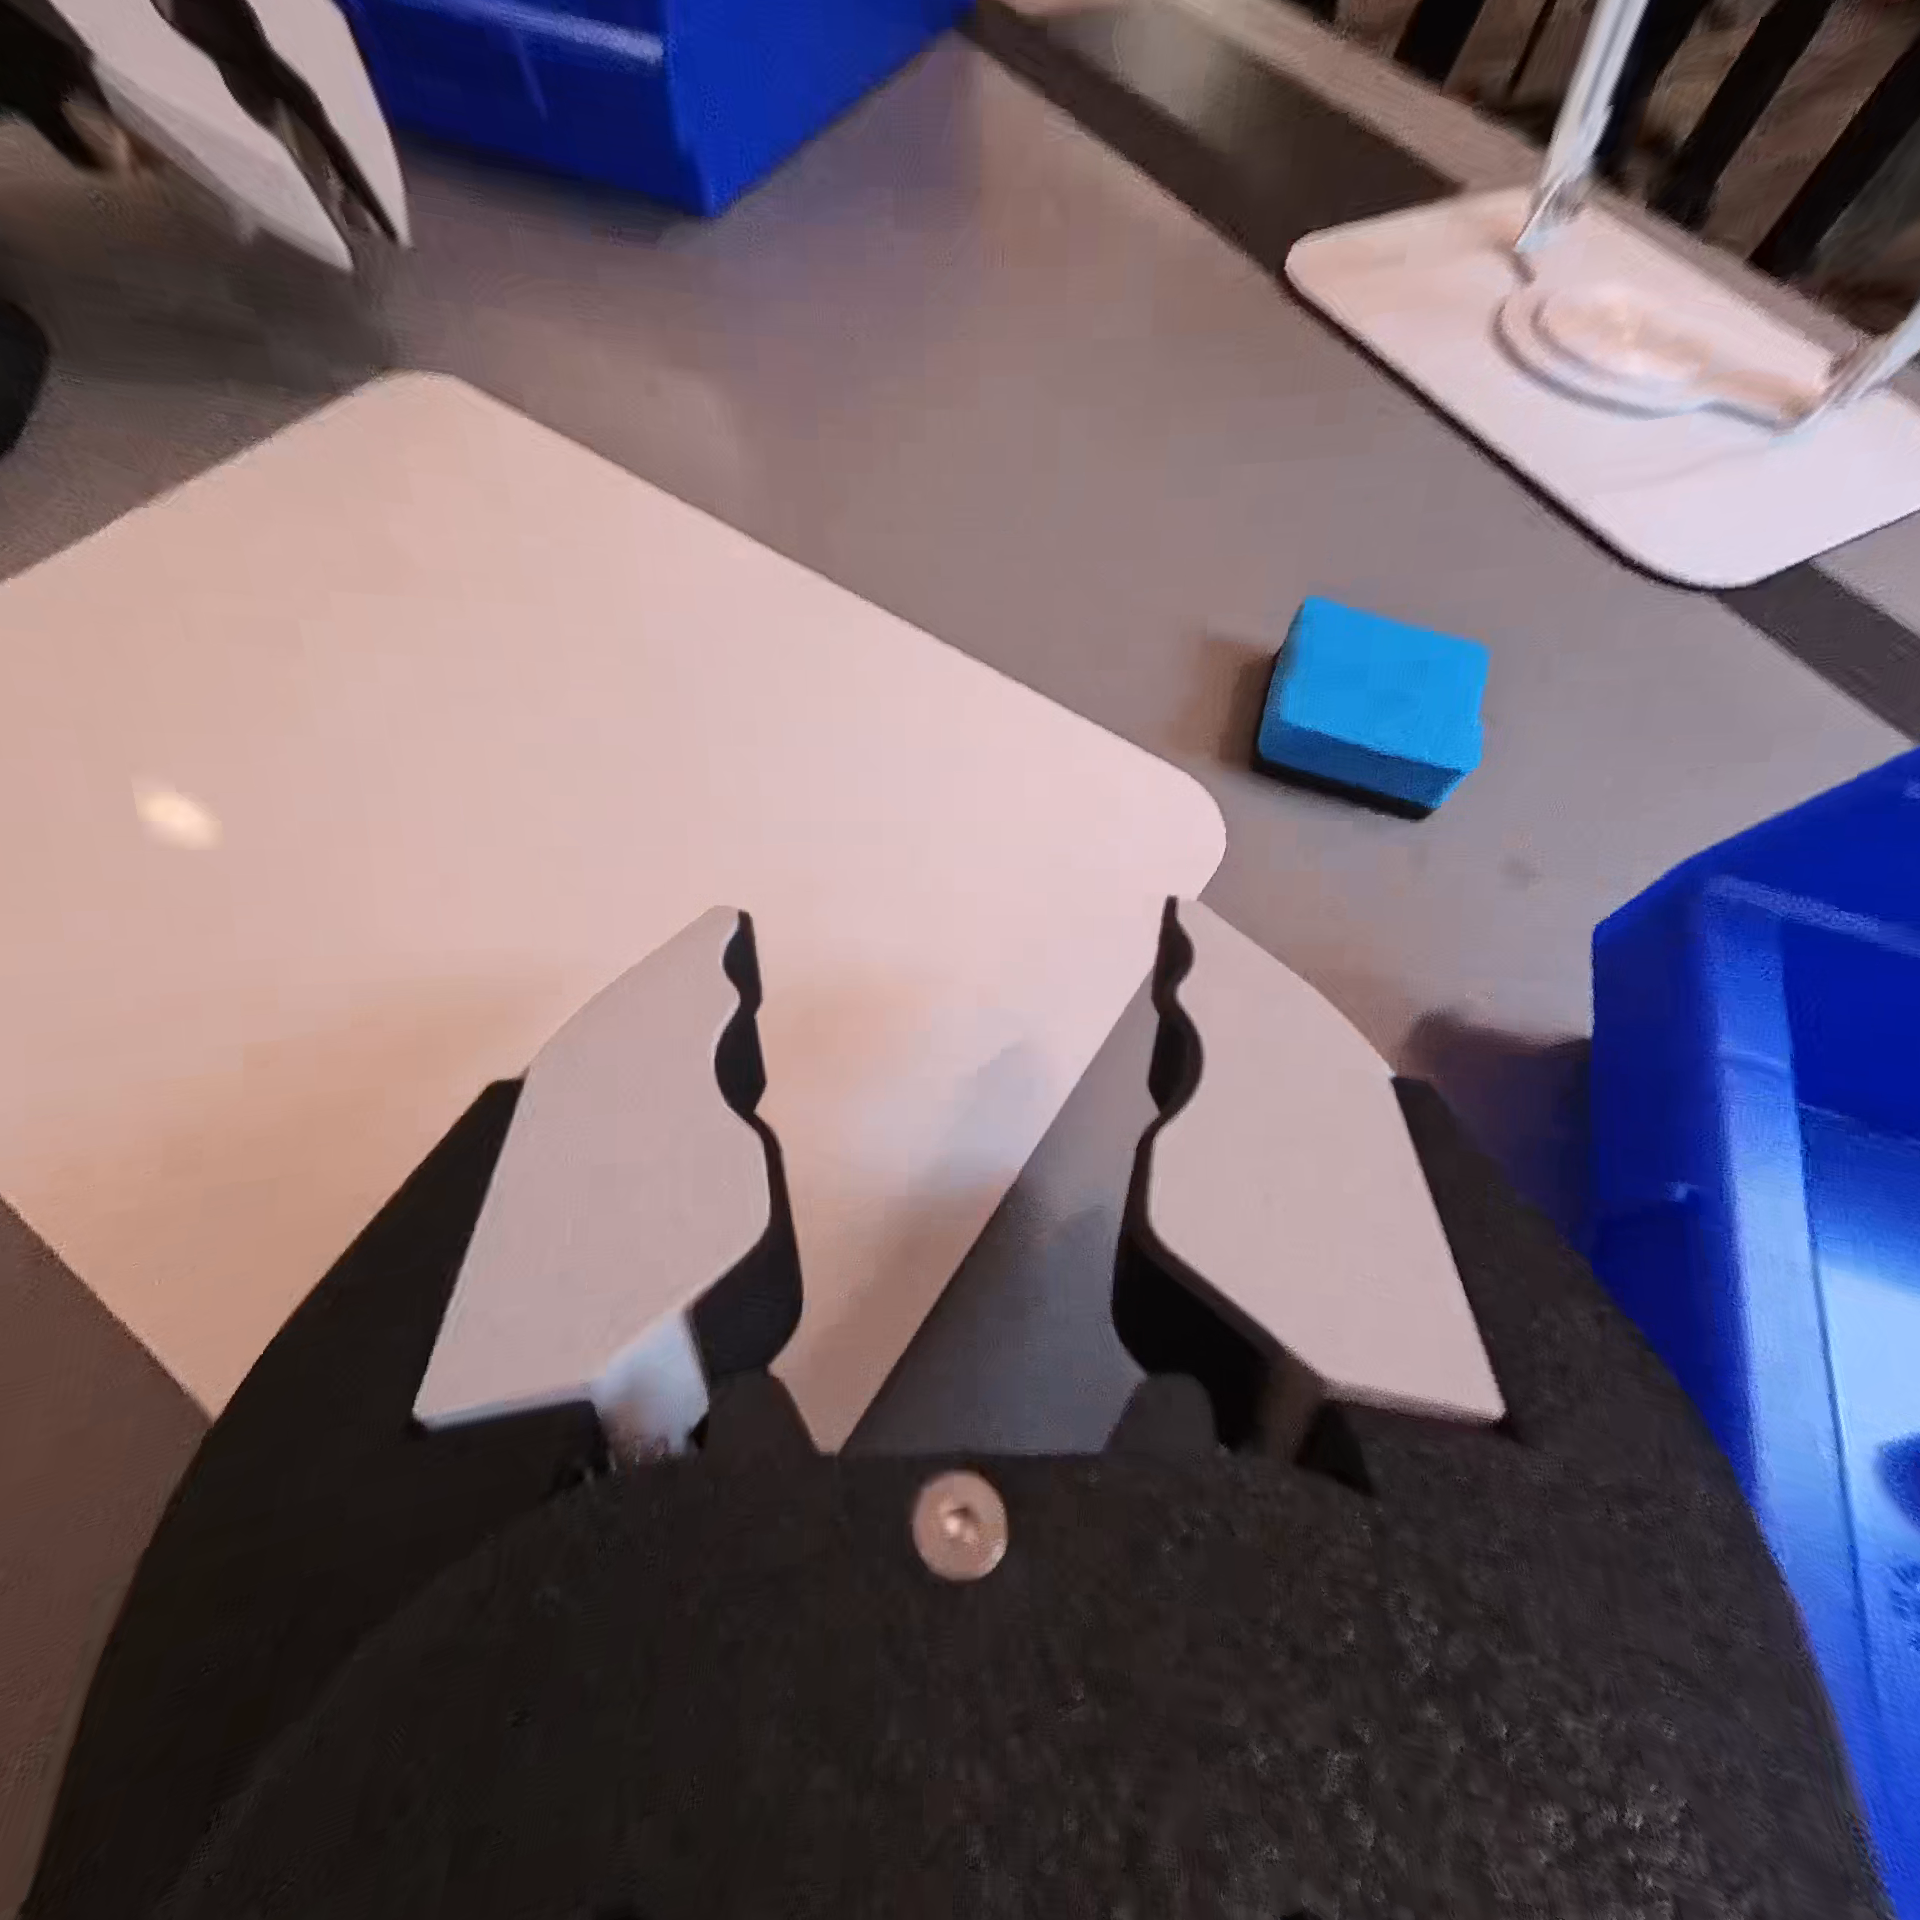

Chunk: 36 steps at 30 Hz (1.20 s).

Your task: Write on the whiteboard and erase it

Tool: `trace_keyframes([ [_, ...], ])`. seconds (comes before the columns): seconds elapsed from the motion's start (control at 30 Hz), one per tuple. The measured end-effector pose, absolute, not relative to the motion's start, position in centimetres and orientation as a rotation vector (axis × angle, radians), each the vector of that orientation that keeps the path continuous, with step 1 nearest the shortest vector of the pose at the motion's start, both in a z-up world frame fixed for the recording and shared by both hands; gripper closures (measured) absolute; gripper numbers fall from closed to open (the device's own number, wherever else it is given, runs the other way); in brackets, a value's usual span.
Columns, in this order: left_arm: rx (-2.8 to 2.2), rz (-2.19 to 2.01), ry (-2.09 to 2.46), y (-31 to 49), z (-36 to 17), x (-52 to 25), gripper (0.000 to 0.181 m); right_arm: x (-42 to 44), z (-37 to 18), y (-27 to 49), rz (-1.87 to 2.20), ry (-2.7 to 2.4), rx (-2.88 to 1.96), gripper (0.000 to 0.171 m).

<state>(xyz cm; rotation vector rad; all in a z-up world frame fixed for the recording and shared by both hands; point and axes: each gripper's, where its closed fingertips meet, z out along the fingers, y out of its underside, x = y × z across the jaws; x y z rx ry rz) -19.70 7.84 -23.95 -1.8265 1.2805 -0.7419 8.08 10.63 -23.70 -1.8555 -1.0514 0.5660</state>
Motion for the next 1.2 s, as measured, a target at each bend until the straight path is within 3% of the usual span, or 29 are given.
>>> trace_keyframes([
  [0.1, -1.73, -0.736, 1.151, 9.0, -22.0, -19.6, 0.17, 7.9, -21.8, 11.3, 0.531, -0.952, -1.683, 0.113],
  [0.2, -1.642, -0.68, 1.04, 10.3, -20.5, -20.1, 0.181, 8.2, -19.7, 11.6, 0.428, -0.874, -1.518, 0.148],
  [0.3, -1.583, -0.602, 0.928, 11.4, -19.0, -21.1, 0.181, 8.7, -18.6, 11.7, 0.369, -0.792, -1.461, 0.171],
  [0.63, -1.775, -0.263, 0.524, 19.6, -11.6, -31.2, 0.181, 8.3, -18.4, 11.2, 0.427, -0.764, -1.467, 0.171],
  [0.7, -1.972, -0.3, 0.513, 22.1, -12.9, -32.1, 0.156, 8.1, -18.4, 11.0, 0.429, -0.78, -1.463, 0.171],
  [0.83, -2.27, -0.156, 0.457, 28.3, -17.6, -35.5, 0.145, 7.6, -18.5, 10.7, 0.43, -0.812, -1.455, 0.171],
  [1.1, -2.609, -0.256, 0.176, 32.9, -26.7, -38.1, 0.137, 7.7, -19.0, 10.7, 0.41, -0.84, -1.471, 0.171],
  [1.2, -2.631, -0.217, 0.257, 32.7, -27.7, -37.7, 0.157, 7.6, -19.1, 10.7, 0.409, -0.847, -1.472, 0.171],
])
